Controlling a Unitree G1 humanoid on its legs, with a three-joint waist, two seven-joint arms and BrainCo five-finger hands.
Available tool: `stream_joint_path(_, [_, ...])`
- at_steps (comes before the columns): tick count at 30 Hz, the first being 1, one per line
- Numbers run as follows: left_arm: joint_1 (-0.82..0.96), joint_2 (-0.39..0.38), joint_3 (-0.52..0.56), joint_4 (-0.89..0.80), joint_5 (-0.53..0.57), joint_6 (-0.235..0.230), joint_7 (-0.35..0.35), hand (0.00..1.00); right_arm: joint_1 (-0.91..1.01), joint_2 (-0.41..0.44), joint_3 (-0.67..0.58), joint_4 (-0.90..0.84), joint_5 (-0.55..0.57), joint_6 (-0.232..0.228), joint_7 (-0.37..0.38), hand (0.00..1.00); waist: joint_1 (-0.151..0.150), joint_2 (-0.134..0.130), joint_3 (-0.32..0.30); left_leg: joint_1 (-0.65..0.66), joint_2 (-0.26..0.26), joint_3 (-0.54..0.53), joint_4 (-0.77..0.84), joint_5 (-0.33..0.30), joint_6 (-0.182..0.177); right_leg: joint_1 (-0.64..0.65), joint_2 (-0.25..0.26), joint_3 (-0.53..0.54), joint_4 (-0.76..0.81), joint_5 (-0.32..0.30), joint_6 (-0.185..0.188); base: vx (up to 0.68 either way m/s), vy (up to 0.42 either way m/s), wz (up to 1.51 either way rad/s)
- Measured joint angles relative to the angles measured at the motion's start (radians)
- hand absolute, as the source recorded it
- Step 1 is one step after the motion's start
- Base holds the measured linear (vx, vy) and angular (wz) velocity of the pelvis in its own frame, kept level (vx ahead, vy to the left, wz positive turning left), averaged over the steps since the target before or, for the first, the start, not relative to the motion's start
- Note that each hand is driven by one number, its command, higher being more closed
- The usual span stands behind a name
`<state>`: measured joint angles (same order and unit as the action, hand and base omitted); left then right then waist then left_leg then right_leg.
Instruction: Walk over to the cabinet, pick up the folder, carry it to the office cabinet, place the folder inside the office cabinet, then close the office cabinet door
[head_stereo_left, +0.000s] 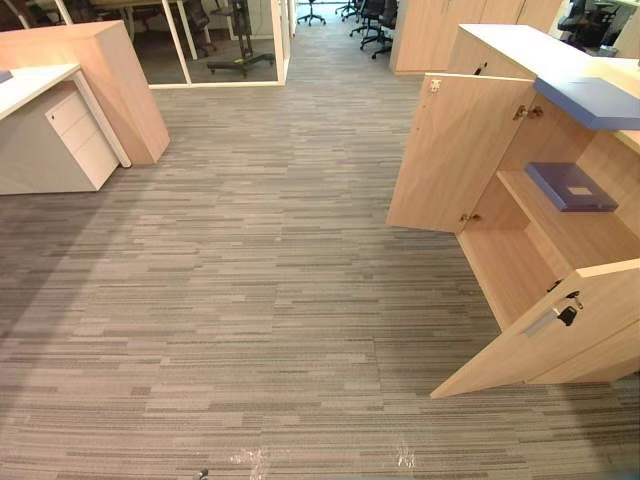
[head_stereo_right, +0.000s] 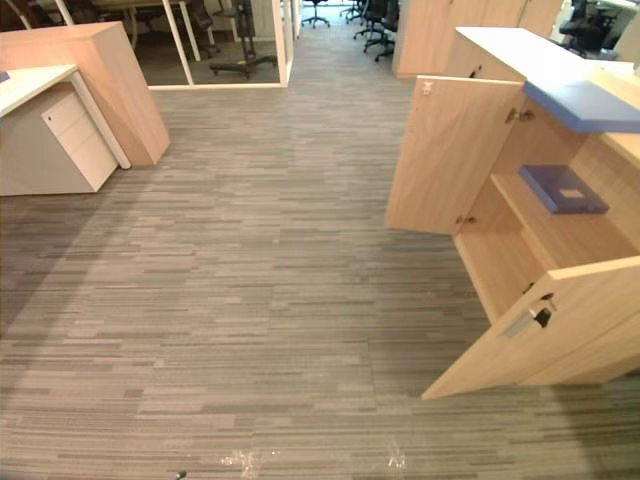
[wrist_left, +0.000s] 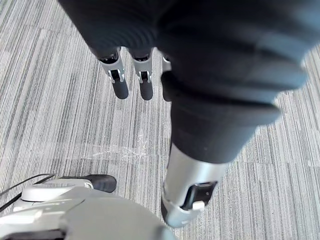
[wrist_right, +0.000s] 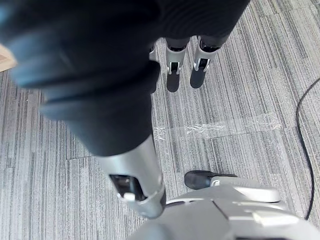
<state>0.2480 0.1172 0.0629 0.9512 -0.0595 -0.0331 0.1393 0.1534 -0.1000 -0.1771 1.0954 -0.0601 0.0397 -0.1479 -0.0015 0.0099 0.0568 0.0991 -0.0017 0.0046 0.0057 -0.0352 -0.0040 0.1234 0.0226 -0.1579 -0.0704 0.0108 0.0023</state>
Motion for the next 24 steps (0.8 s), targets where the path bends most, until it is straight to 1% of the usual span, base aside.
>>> stream_joint_path(1, [0.0, 0.001, 0.002, 0.0, -0.014, -0.001, -0.01, 0.0, -0.003, 0.0, 0.0, 0.0, 0.0, 0.0, 0.001, 0.0, 0.0, -0.005, 0.005, 0.009, -0.001, 0.002, -0.004, 0.0, 0.0, 0.006, -0.001, 0.0, -0.003, 0.0, 0.002, 0.02, 0.032, -0.02])
stream_joint_path(7, [0.0, 0.001, 0.008, 0.0, -0.06, -0.003, -0.037, 0.0, -0.024, 0.006, -0.019, -0.001, -0.005, 0.0, 0.01, 0.0, 0.0, -0.004, 0.011, 0.027, -0.006, 0.004, -0.011, 0.0, 0.0, 0.024, -0.006, 0.0, -0.011, -0.003, 0.016, 0.0, 0.012, -0.01])
stream_joint_path(9, [0.002, -0.002, 0.012, 0.0, -0.109, -0.006, -0.038, 0.0, -0.025, 0.008, -0.027, -0.001, -0.004, 0.0, 0.014, 0.0, 0.001, -0.003, 0.013, 0.03, -0.007, 0.005, -0.017, 0.003, 0.003, 0.025, -0.007, 0.0, -0.012, -0.002, 0.015, 0.0, 0.0, 0.0])
stream_joint_path(12, [0.006, -0.006, 0.022, 0.0, -0.151, -0.008, -0.038, 0.0, -0.025, 0.008, -0.027, -0.001, -0.004, 0.0, 0.014, 0.0, 0.001, -0.004, 0.017, 0.032, -0.008, 0.005, -0.02, 0.004, 0.003, 0.025, -0.007, 0.0, -0.012, -0.001, 0.014, 0.0, 0.0, 0.0])
stream_joint_path(16, [0.008, -0.014, 0.04, -0.001, -0.144, -0.015, -0.035, 0.0, -0.024, 0.008, -0.027, 0.0, -0.004, 0.0, 0.013, 0.0, 0.003, -0.005, 0.018, 0.037, -0.008, 0.005, -0.03, 0.005, 0.004, 0.026, -0.007, 0.0, -0.012, -0.001, 0.013, 0.0, 0.0, 0.0])
stream_joint_path(19, [0.008, -0.017, 0.041, -0.016, -0.103, -0.016, -0.018, 0.0, -0.024, 0.01, -0.035, 0.0, -0.004, 0.0, 0.007, 0.0, 0.003, -0.007, 0.02, 0.043, -0.01, 0.003, -0.038, 0.008, 0.006, 0.029, -0.008, -0.003, -0.012, -0.001, 0.013, 0.0, 0.0, 0.0])
stream_joint_path(22, [0.007, -0.019, 0.042, -0.031, -0.057, -0.024, 0.026, 0.0, -0.024, 0.017, -0.039, 0.002, -0.004, 0.0, -0.013, 0.0, 0.005, -0.014, 0.024, 0.043, -0.012, 0.002, -0.038, 0.009, 0.008, 0.031, -0.011, -0.005, -0.012, -0.001, 0.014, 0.0, 0.0, 0.0])
stream_joint_path(24, [0.009, -0.02, 0.043, -0.042, -0.026, -0.033, 0.073, 0.0, -0.024, 0.024, -0.04, 0.002, -0.004, 0.0, -0.044, 0.0, 0.006, -0.021, 0.029, 0.043, -0.014, 0.0, -0.038, 0.011, 0.01, 0.031, -0.011, -0.006, -0.012, -0.001, 0.014, 0.0, 0.0, 0.0])
